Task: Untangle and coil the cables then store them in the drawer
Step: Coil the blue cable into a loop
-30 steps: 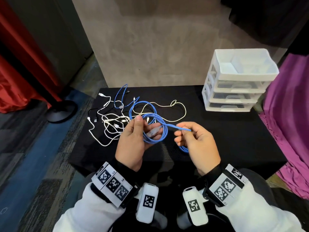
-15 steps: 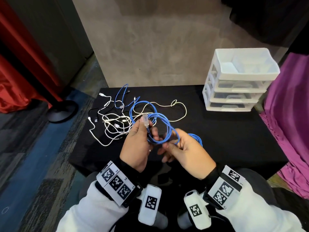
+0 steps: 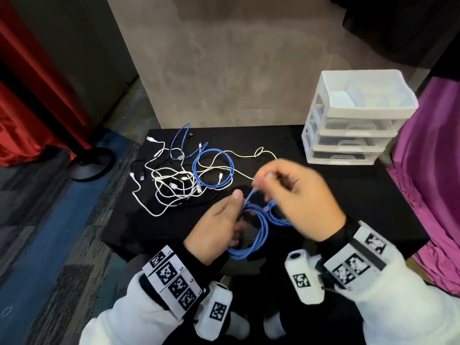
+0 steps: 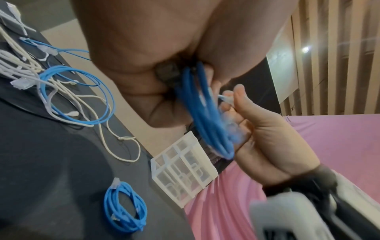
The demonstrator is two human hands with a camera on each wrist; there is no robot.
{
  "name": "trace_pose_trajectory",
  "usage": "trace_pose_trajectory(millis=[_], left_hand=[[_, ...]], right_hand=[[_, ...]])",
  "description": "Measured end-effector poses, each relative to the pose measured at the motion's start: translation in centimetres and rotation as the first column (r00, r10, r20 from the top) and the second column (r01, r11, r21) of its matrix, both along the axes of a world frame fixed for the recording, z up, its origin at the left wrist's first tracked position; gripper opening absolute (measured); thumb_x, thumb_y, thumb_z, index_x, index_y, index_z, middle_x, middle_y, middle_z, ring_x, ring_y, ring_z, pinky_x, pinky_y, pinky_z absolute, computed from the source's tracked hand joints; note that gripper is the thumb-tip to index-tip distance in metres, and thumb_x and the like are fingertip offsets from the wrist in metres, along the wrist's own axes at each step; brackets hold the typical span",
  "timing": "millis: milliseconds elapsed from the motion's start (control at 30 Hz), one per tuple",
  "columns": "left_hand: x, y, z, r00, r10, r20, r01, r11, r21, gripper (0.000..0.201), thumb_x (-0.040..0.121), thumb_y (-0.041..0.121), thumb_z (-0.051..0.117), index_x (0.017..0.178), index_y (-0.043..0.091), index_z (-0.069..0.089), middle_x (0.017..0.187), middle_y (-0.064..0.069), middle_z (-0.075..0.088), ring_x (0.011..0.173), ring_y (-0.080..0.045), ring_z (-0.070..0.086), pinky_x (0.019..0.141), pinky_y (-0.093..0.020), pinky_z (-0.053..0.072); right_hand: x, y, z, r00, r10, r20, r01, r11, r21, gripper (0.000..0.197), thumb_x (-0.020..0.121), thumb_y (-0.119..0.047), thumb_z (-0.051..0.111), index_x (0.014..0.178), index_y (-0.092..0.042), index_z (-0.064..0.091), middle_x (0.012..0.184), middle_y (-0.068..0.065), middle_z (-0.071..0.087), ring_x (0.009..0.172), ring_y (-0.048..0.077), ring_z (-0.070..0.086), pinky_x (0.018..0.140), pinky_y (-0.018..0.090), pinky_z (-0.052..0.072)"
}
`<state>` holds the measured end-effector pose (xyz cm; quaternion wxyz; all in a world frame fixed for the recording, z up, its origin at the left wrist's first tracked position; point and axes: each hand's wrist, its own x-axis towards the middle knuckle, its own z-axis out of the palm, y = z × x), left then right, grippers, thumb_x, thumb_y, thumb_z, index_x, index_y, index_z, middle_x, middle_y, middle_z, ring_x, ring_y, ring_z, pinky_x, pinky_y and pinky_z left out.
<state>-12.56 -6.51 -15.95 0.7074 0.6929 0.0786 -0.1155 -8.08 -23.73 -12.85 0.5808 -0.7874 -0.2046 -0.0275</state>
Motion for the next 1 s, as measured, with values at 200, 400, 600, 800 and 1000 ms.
trace_pose_trajectory(millis=[200, 400, 600, 800, 1000], left_hand=[[0.0, 0.6, 1.1, 0.988, -0.087, 0.127, 0.094, 0.994, -0.053, 0.033, 0.100, 0.044, 0.047, 0.078, 0.020, 0.055, 0.058, 0.006, 0.031, 0.050, -0.008, 0.024, 0.049, -0.027, 0.018], [0.1, 0.8, 0.2, 0.985, 0.035, 0.168, -0.030, 0.999, -0.031, 0.028, 0.107, 0.030, 0.043, 0.091, 0.009, 0.051, 0.056, 0.007, 0.034, 0.046, -0.007, 0.026, 0.044, -0.025, 0.024], [0.4, -0.1, -1.1, 0.957, 0.098, 0.273, -0.122, 0.990, 0.074, 0.033, 0.101, 0.045, 0.045, 0.081, 0.020, 0.053, 0.063, 0.004, 0.044, 0.054, -0.014, 0.038, 0.048, -0.027, 0.033], [0.4, 0.1, -1.5, 0.935, 0.035, 0.353, -0.110, 0.975, 0.194, 0.031, 0.104, 0.040, 0.048, 0.079, 0.023, 0.055, 0.060, 0.011, 0.051, 0.055, -0.009, 0.047, 0.058, -0.030, 0.040], [0.3, 1.0, -1.1, 0.870, -0.126, 0.477, -0.094, 0.907, 0.411, 0.019, 0.103, 0.032, 0.055, 0.089, 0.021, 0.063, 0.076, 0.008, 0.065, 0.072, -0.006, 0.060, 0.073, -0.023, 0.048]], right_hand=[[1.5, -1.5, 0.4, 0.997, -0.057, -0.046, 0.063, 0.990, 0.128, 0.006, 0.098, -0.015, 0.070, 0.093, -0.012, 0.071, 0.087, 0.026, 0.064, 0.069, 0.021, 0.060, 0.067, 0.031, 0.052], [0.6, -2.0, -2.5, 0.998, -0.007, -0.062, -0.004, 0.983, -0.182, 0.009, 0.093, -0.017, 0.076, 0.090, -0.025, 0.073, 0.083, -0.003, 0.072, 0.081, 0.016, 0.067, 0.088, 0.040, 0.055], [-2.6, 0.1, -3.0, 0.969, 0.022, -0.244, -0.027, 0.999, -0.018, 0.020, 0.094, -0.039, 0.072, 0.093, -0.019, 0.071, 0.073, 0.009, 0.062, 0.070, 0.010, 0.053, 0.073, 0.036, 0.048], [-3.0, 0.4, -3.6, 0.913, 0.073, -0.401, -0.002, 0.985, 0.173, 0.006, 0.093, -0.016, 0.077, 0.099, -0.014, 0.076, 0.068, 0.009, 0.051, 0.068, 0.023, 0.045, 0.070, 0.043, 0.040], [-3.1, 0.6, -2.8, 0.718, 0.225, -0.658, -0.006, 0.948, 0.318, 0.035, 0.098, -0.007, 0.059, 0.065, -0.018, 0.066, 0.071, 0.007, 0.058, 0.066, 0.016, 0.052, 0.060, 0.027, 0.039]])
